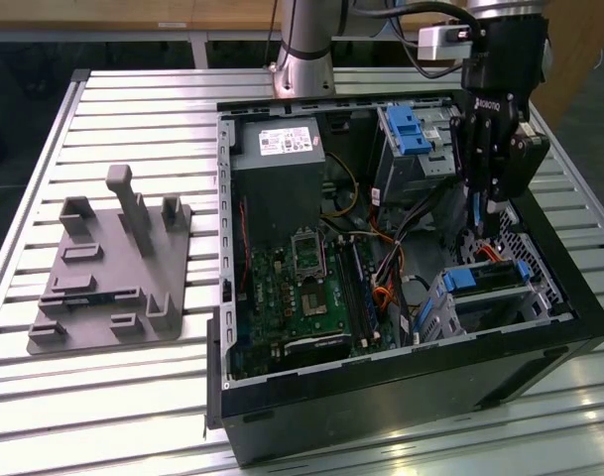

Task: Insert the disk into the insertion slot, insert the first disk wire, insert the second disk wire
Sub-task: 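Insert the second disk wire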

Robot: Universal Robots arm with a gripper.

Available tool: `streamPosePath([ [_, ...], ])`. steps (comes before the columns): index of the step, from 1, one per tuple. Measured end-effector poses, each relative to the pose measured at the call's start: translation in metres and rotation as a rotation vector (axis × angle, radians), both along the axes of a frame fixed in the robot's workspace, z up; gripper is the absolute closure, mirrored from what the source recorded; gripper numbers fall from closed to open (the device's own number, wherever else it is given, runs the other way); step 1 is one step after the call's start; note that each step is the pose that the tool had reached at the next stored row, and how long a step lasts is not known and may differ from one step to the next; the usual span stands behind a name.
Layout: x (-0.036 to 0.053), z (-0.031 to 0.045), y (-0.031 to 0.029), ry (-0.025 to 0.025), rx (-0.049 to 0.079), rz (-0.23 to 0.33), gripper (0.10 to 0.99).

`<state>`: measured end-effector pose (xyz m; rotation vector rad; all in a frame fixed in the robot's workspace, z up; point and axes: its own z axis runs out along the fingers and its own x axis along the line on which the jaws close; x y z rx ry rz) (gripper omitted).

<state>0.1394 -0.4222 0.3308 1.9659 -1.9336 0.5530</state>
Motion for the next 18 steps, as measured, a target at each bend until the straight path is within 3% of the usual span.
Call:
streamPosePath([
  [8,0.0,-0.0014,-0.0002,0.0,0.0,0.0,0.737],
  [10,0.0,-0.0017,-0.0002,0.0,0.0,0.0,0.82],
  [11,0.0,-0.0018,-0.0002,0.0,0.0,0.0,0.82],
  [13,0.0,-0.0021,-0.0002,0.0,0.0,0.0,0.933],
  [18,0.0,-0.0024,-0.0002,0.0,0.0,0.0,0.941],
])
